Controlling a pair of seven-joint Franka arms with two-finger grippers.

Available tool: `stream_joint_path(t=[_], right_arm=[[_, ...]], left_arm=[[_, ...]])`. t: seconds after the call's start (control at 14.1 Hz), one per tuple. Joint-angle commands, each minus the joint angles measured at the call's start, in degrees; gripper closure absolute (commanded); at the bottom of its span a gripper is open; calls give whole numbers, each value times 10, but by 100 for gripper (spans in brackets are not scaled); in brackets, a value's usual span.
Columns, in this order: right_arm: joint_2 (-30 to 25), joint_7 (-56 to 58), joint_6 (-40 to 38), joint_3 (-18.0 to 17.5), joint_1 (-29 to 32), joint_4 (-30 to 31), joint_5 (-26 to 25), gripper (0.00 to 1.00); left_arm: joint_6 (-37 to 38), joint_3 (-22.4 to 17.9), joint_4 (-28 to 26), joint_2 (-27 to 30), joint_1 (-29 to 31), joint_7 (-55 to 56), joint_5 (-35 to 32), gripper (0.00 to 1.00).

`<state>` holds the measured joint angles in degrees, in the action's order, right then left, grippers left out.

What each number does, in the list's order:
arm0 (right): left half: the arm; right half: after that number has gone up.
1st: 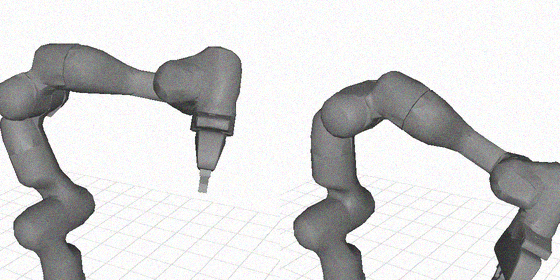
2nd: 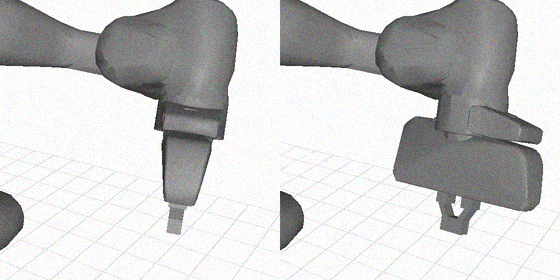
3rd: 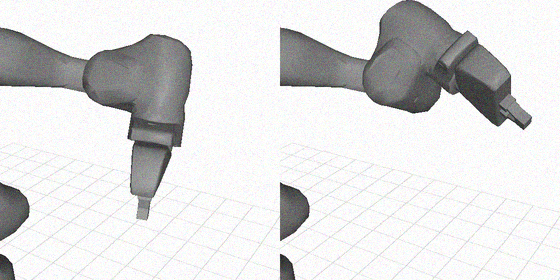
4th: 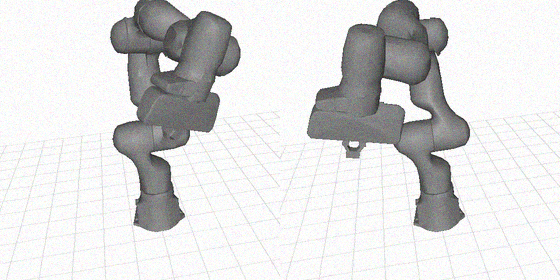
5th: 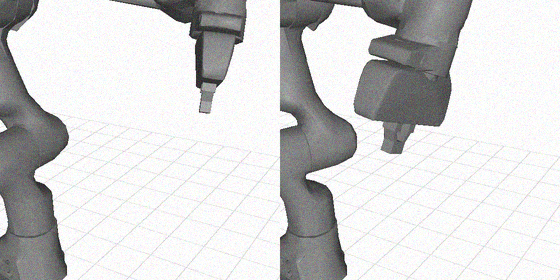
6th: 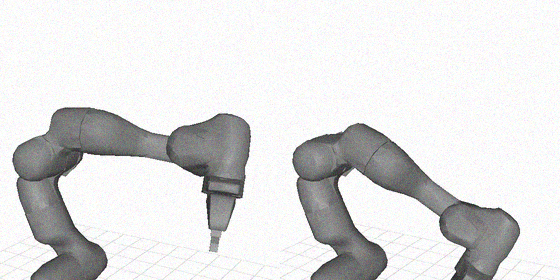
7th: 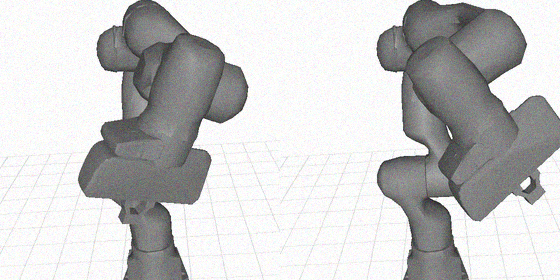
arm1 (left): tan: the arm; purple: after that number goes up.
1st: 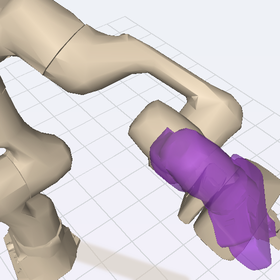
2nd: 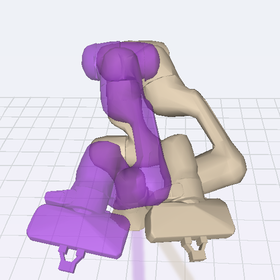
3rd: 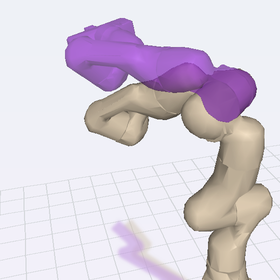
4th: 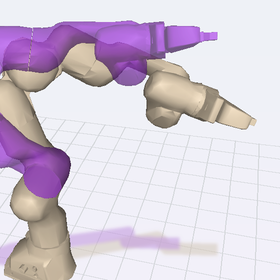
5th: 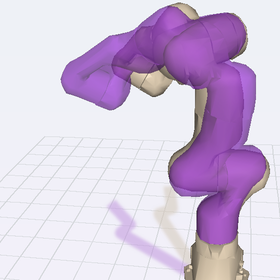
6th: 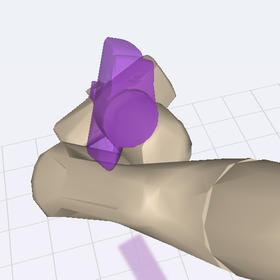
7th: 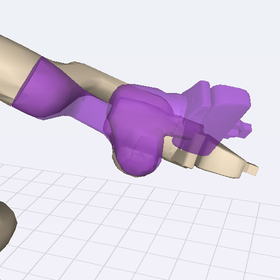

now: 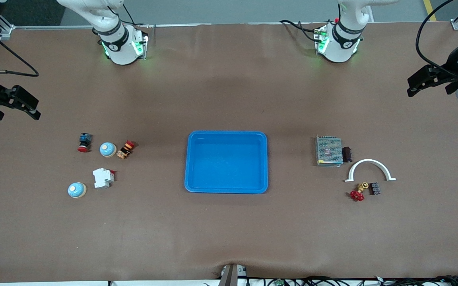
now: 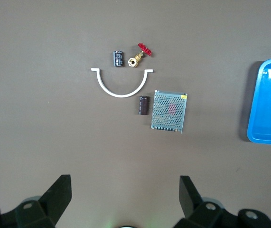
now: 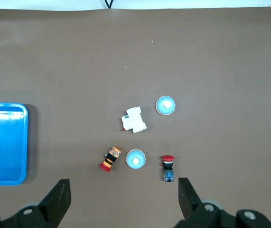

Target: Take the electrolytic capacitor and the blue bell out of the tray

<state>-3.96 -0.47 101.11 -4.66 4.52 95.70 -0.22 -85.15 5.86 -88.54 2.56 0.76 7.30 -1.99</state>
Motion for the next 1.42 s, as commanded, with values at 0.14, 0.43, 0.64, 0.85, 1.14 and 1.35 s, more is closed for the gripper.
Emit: stream_joint_path(t=[0.14,0.43,0.64,0.85,1.14,1.35], right_arm=[[3,-4,2,-6,8,-7,3,0],[7,-4,2,-6,9,-7,3,0],[8,-5,2,-6,10,-10,3,0],[13,-5,2,-6,12,-11,4,0],[14,-5,1,-6,11,-14,3,0],[19,-4,1,-6,12,-14,4,0]], left_arm=[[9,0,1,9,4,-11,3,0],[11,-1,-2,13,4,-12,4,0],[17,2,-5,13,4,-12,5,0],[17,13,-12,12,2,0,7,0],[21,14,-8,13,2,5,10,0],[21,11,2,8,4,3,9,0]])
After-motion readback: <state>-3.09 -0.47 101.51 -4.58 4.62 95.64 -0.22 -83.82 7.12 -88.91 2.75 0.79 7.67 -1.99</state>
